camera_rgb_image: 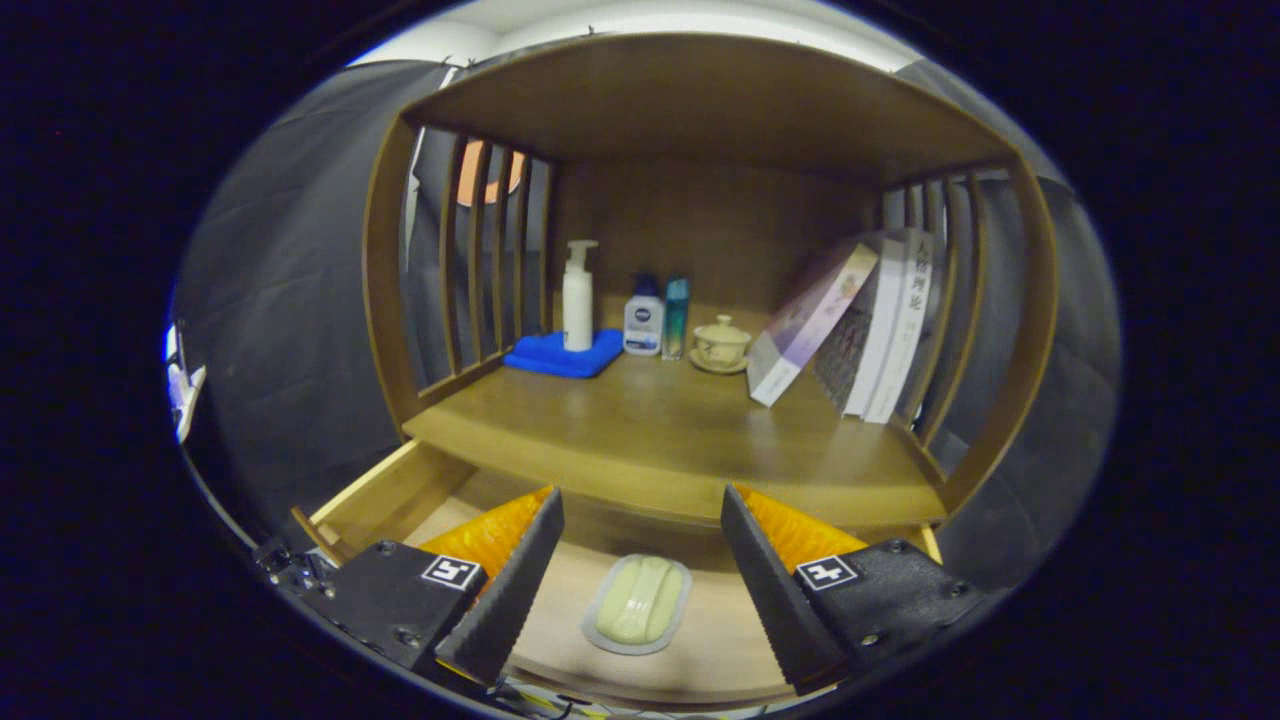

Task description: Pull open the drawer, take out the items inside it, and place them on the countertop above the cabinet.

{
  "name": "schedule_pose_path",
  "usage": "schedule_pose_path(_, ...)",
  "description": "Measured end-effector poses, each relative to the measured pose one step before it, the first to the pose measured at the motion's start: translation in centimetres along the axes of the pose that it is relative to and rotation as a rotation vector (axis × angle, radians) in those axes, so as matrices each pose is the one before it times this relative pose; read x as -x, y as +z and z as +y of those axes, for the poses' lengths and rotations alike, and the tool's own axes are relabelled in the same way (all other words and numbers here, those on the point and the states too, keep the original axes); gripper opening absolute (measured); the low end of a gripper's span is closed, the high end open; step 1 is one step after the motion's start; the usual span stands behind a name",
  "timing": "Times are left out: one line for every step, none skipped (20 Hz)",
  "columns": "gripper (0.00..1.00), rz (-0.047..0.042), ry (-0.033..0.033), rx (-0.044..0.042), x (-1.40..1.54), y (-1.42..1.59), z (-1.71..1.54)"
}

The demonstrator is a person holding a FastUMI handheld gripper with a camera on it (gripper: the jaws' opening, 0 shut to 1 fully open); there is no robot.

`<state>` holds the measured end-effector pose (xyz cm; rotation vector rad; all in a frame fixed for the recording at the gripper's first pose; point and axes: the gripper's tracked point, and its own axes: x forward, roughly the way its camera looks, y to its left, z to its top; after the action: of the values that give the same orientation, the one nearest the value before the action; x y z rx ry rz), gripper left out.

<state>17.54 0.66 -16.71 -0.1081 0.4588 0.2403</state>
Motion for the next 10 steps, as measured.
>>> schedule_pose_path(1.00,0.03505,-0.00677,-0.01609,-0.709,-0.584,-0.143)
schedule_pose_path(0.99,0.04580,0.00174,-0.02730,-0.688,-0.873,-0.218)
schedule_pose_path(0.99,0.05156,0.00145,-0.02331,-0.676,-0.875,-0.048)
schedule_pose_path(0.99,0.05290,-0.00232,-0.01375,-0.522,-0.935,-0.219)
schedule_pose_path(0.99,0.04270,-0.00313,0.00221,-0.860,-0.769,-0.285)
schedule_pose_path(0.99,0.03176,-0.01254,0.00412,-0.875,-0.887,-0.442)
schedule_pose_path(0.99,0.03419,0.00089,0.00480,-0.676,-0.624,-0.209)
schedule_pose_path(0.98,0.03421,-0.00280,0.00139,-0.459,-0.334,-0.151)
schedule_pose_path(0.98,0.03580,0.00166,-0.00874,-0.732,-0.411,-0.192)
schedule_pose_path(0.97,0.06338,0.01145,-0.01259,-0.527,-0.669,0.083)
